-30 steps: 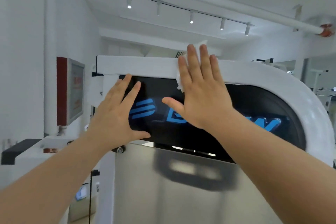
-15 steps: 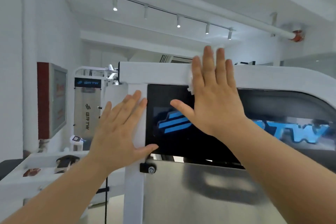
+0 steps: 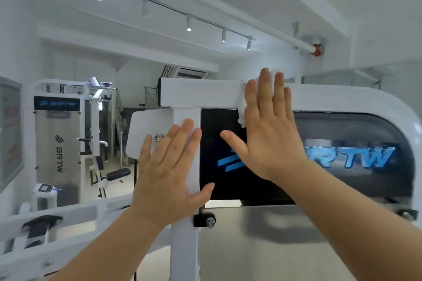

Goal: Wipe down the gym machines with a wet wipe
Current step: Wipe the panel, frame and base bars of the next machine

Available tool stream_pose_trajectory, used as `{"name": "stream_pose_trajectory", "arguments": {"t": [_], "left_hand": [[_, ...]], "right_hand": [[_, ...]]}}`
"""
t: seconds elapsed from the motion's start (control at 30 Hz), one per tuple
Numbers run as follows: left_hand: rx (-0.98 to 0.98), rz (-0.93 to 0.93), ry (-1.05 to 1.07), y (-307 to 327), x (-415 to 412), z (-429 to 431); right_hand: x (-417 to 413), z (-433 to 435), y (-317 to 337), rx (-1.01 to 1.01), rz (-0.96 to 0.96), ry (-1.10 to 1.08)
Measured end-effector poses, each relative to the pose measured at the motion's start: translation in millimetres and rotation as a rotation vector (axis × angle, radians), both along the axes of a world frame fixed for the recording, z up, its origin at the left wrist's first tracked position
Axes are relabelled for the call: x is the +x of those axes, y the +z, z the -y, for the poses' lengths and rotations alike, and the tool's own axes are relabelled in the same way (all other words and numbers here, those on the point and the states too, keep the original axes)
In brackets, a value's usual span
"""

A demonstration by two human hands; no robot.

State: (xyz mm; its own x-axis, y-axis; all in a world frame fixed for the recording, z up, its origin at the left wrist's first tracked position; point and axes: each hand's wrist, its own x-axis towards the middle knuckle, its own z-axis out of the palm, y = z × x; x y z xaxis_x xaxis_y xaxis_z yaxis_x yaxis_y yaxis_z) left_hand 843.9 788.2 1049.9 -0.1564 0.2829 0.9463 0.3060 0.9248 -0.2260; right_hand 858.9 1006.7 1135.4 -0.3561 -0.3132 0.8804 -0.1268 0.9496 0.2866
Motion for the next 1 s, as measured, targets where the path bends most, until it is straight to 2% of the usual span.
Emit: {"name": "stream_pose_trajectory", "arguments": {"t": [0.1, 0.17, 0.3, 0.37, 0.5, 0.63, 0.7, 0.77, 0.9, 0.93, 1.0], "left_hand": [[-0.004, 0.031, -0.046, 4.0, 5.3, 2.9], [-0.031, 0.041, -0.073, 6.6, 13.9, 9.3], [0.017, 0.099, -0.052, 4.3, 22.0, 31.0], [0.097, 0.174, 0.01, -2.7, 18.2, 47.4], [0.108, 0.297, 0.119, -21.4, 6.8, 70.2], [0.076, 0.309, 0.155, -25.2, 5.5, 74.5], [0.079, 0.324, 0.164, -23.7, 6.8, 75.4], [0.078, 0.344, 0.167, -23.9, 6.2, 76.5], [0.095, 0.378, 0.163, -25.3, 3.3, 74.5], [0.107, 0.378, 0.156, -26.0, 3.1, 73.3], [0.131, 0.375, 0.13, -27.5, 2.6, 72.1]], "right_hand": [[-4.0, 14.3, -21.4, 0.232, 0.033, 0.075], [-3.7, 6.5, -19.7, 0.292, 0.013, 0.056], [1.6, 2.7, 2.2, 0.006, 0.019, -0.037], [3.9, 26.2, 6.5, -0.032, 0.046, -0.049], [3.5, 91.7, -2.4, 0.205, 0.091, 0.055], [-1.8, 108.4, -20.0, 0.428, 0.064, 0.057], [-5.1, 93.7, -20.8, 0.386, 0.016, 0.063], [-6.0, 80.1, -12.9, 0.243, -0.033, 0.071], [0.0, 96.3, 10.6, 0.001, 0.015, -0.014], [1.9, 104.6, 9.5, -0.015, 0.037, -0.022], [3.9, 114.9, -12.1, 0.075, 0.089, 0.013]]}}
